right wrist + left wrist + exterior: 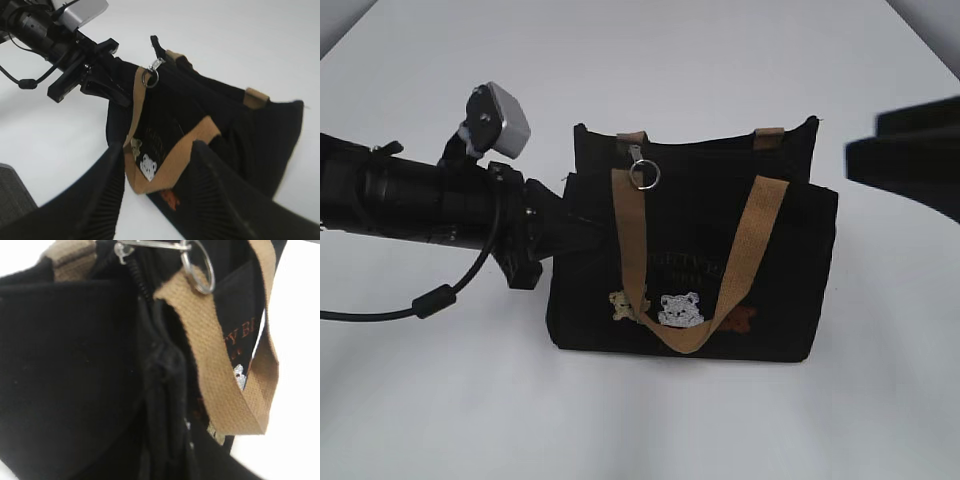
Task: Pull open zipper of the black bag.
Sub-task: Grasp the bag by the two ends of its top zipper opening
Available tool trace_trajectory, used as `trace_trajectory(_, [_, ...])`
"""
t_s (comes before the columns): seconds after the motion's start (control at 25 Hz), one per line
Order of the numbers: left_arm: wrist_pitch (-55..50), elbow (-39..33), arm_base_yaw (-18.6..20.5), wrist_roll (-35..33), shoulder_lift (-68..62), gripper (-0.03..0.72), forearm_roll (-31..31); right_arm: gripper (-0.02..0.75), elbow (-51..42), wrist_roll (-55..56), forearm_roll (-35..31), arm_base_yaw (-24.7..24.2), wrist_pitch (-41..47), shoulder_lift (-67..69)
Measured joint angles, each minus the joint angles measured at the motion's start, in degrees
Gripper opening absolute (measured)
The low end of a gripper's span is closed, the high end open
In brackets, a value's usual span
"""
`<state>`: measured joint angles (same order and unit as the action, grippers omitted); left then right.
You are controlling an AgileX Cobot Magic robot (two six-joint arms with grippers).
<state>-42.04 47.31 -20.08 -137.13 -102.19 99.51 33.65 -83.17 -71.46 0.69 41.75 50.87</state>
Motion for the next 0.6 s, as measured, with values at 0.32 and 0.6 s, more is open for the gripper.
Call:
trace_trajectory(0.32, [0.0,0.0,-0.1,0.0,0.0,0.062,0.1,0.344,15.7,-11.5,-5.3,15.0,-8.4,31.5])
trace_trajectory(0.6, [0.2,0.0,-0.1,0.0,0.0,0.062,0.2,0.327,23.0,-6.9,-5.3,22.4,-15.0,44.4])
